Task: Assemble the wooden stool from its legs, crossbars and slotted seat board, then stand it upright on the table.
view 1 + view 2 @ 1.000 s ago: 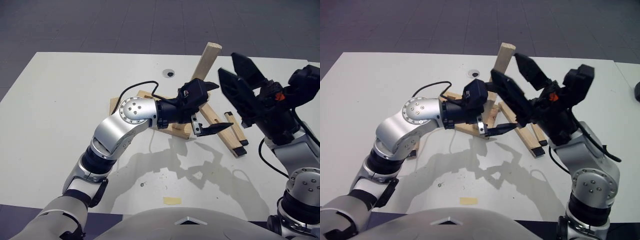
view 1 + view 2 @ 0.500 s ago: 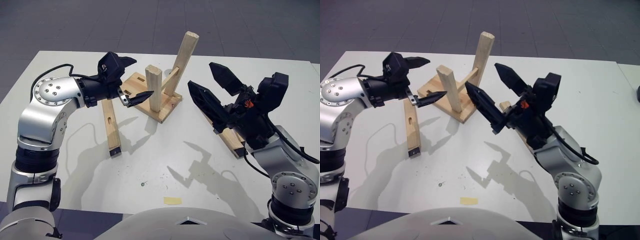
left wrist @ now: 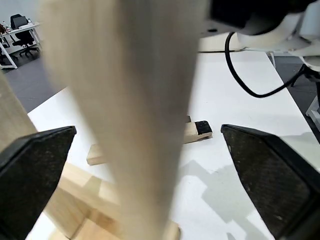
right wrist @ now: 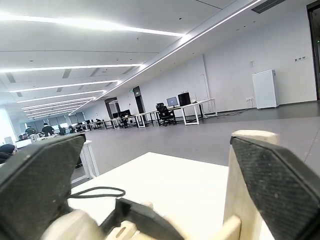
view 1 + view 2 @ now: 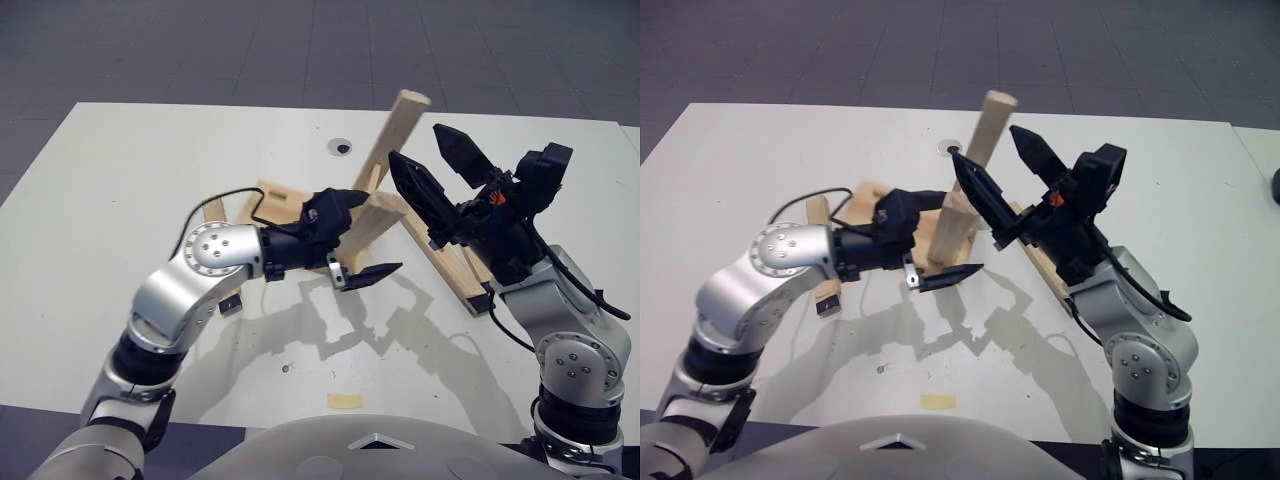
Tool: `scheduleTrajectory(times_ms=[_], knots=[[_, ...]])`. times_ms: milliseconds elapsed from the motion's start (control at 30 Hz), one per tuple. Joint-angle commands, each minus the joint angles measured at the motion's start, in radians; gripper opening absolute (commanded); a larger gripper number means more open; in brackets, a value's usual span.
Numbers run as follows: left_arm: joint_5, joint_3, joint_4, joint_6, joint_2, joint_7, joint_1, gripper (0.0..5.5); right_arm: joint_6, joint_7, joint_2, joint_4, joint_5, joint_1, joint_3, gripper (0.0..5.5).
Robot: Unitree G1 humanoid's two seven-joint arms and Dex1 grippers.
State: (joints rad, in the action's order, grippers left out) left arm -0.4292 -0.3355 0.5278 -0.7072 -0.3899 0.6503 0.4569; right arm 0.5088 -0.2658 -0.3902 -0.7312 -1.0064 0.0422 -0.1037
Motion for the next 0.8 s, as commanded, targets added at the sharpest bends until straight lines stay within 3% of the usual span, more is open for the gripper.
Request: scheduleTrajectory(times_ms=[33,267,667,800], knots=[[0.02,-0.012,-0.023,0.007,0.03,-0.013,0.043,5.38,0.029,-0.016,-0.033,-0.043,-0.002,-0.024,0.021,5.4],[0.043,0.017,-0.037,0.019,-0.002,-0.021,0.002,5.38,0.039,-0.012,-0.059,-0.125,-0.182,-0.071,-0.001,5.4],[0.218,0.016,-0.426,0.174,0.168,-0.146,0.206,5.38,0.007,0.0,-0.093,-0.085,-0.308,0.016,-0.051,5.4],[0.23,0.076,-0.492,0.203,0.238,-0.22,0.248,5.38,0.004,-0.006,-0.097,-0.071,-0.289,0.02,-0.036,5.4]])
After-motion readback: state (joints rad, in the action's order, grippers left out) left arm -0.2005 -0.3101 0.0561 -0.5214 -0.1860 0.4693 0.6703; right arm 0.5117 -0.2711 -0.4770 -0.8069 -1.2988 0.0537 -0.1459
